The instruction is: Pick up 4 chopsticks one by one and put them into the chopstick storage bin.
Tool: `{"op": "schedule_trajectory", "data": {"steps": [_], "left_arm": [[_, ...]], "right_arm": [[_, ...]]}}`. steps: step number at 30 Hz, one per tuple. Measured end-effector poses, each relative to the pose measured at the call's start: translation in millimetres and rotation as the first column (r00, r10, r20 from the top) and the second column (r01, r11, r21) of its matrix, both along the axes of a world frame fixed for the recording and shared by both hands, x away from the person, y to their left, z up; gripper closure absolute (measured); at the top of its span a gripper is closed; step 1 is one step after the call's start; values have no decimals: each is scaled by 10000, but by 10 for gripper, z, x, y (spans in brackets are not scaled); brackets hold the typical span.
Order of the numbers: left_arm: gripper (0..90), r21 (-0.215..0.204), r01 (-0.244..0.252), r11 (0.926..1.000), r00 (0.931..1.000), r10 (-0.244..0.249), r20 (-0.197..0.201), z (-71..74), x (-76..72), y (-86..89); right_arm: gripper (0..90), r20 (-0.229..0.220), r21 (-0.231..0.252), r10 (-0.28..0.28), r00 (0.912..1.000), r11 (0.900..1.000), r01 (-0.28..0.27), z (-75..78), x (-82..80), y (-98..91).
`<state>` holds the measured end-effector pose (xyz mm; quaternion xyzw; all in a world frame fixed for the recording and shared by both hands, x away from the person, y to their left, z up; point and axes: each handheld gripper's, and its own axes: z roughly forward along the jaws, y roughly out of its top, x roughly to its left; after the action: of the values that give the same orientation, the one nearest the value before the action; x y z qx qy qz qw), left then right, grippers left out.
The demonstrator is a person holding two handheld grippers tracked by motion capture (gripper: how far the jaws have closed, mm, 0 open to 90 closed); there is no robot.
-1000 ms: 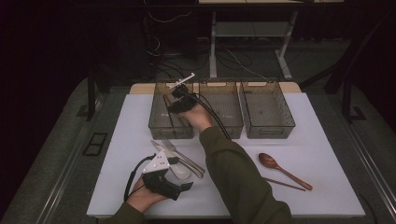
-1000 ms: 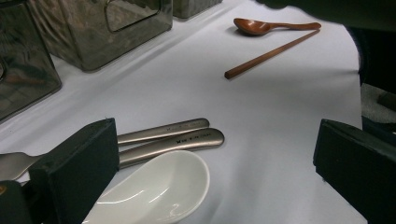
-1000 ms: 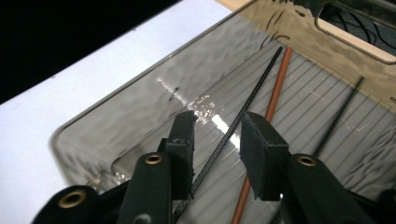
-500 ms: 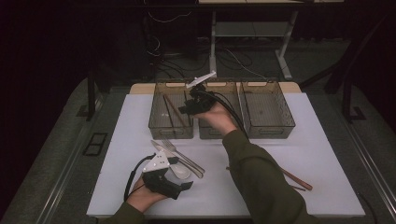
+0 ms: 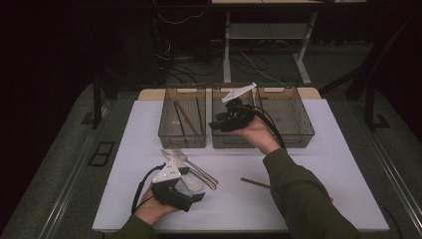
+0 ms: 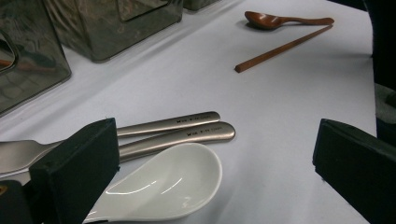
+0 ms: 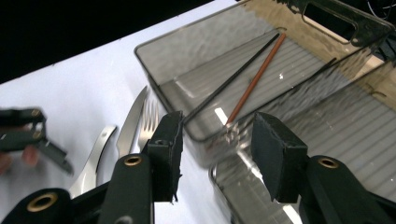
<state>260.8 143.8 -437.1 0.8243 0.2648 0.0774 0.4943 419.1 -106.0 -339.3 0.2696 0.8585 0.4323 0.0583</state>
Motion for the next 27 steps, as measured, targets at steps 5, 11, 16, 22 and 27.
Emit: {"op": "schedule_trajectory", "data": {"steps": [5, 11, 16, 22, 27], "left_arm": [[0, 49, -41, 10000, 10000, 41, 2, -1, -1, 9], [0, 70, -126, 9999, 9999, 126, -17, -2, 0, 12], [0, 102, -212, 9997, 9998, 212, 31, -12, 4, 30], [0, 226, -249, 9994, 9997, 247, 78, -25, 12, 45], [0, 183, -317, 9993, 9995, 315, 92, -31, -4, 37]], "right_arm": [[520, 119, 12, 281, 9995, 9996, -281, -42, -135, -160], [517, 239, -47, 521, 9984, 9986, -520, -81, -312, -334], [513, 331, -47, 699, 9970, 9976, -697, -99, -465, -494], [510, 368, -224, 735, 9966, 9971, -728, -193, -639, -692], [511, 319, -304, 765, 9966, 9967, -755, -248, -767, -845]]}}
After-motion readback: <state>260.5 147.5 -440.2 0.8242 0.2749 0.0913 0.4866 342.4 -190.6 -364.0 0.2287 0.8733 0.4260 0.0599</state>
